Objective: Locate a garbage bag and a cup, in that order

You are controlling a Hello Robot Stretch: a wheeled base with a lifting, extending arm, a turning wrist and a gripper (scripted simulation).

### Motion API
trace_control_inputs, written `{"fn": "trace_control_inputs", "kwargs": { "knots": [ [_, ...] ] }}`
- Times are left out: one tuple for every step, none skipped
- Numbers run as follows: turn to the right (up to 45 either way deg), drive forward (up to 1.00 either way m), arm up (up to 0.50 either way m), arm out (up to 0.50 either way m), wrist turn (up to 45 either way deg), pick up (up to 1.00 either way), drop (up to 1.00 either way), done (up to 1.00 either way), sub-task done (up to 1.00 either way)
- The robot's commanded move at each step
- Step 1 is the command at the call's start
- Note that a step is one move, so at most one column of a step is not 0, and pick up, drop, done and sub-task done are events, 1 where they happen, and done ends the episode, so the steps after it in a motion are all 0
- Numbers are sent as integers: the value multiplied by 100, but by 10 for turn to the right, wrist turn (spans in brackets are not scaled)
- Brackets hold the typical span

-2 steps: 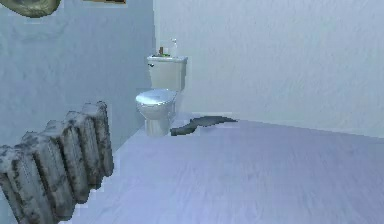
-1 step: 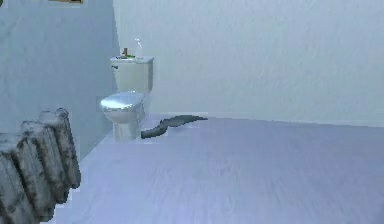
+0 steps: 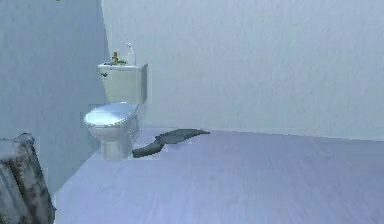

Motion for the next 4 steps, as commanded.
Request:
{"fn": "trace_control_inputs", "kwargs": {
  "knots": [
    [240, 0, 0, 0, 0, 0, 0, 0, 0],
    [0, 65, 0, 0, 0, 0, 0, 0, 0],
    [270, 0, 0, 0, 0, 0, 0, 0, 0],
    [0, 35, 0, 0, 0, 0, 0, 0, 0]
  ]
}}
